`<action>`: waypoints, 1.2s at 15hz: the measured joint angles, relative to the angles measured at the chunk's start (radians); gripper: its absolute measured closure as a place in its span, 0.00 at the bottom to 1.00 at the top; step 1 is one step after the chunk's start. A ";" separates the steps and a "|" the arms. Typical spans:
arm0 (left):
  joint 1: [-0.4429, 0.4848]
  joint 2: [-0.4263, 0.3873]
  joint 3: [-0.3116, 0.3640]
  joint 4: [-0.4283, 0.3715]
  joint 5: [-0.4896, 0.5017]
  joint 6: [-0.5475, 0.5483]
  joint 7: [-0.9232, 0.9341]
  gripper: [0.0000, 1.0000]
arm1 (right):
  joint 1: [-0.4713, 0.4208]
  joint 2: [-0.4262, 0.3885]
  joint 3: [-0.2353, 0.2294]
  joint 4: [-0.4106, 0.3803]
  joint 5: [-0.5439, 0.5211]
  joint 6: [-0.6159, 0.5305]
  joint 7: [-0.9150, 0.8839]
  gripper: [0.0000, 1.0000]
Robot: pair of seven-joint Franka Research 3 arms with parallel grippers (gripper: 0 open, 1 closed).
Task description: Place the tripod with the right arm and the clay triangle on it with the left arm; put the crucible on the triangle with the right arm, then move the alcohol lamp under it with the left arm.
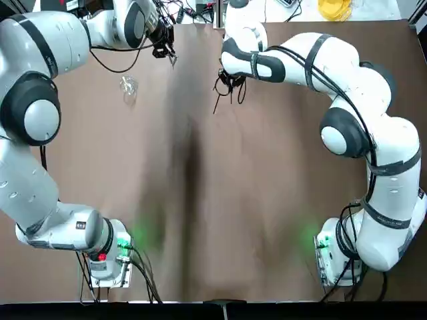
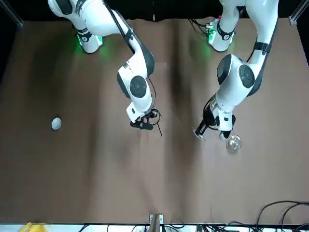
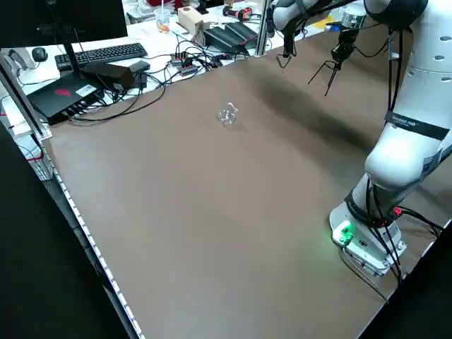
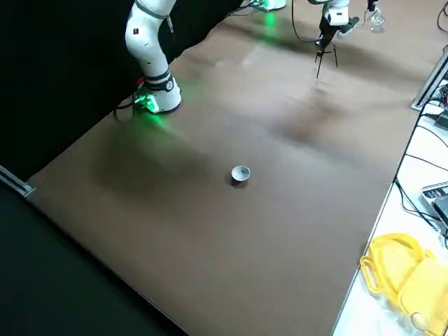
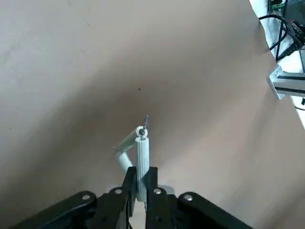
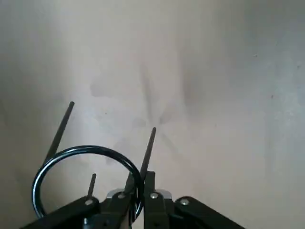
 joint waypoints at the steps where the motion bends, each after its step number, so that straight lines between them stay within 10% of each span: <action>1: 0.000 0.000 0.000 0.000 0.000 0.000 0.000 0.87 | 0.001 0.003 0.000 0.000 0.000 0.000 0.000 0.92; 12: 0.000 0.001 0.001 0.010 0.000 0.000 0.000 0.87 | 0.016 0.025 -0.001 0.002 0.000 0.032 0.000 0.87; 18: 0.003 0.003 0.002 0.017 0.000 0.000 0.000 0.87 | 0.015 0.025 -0.006 0.013 0.001 0.061 0.000 0.41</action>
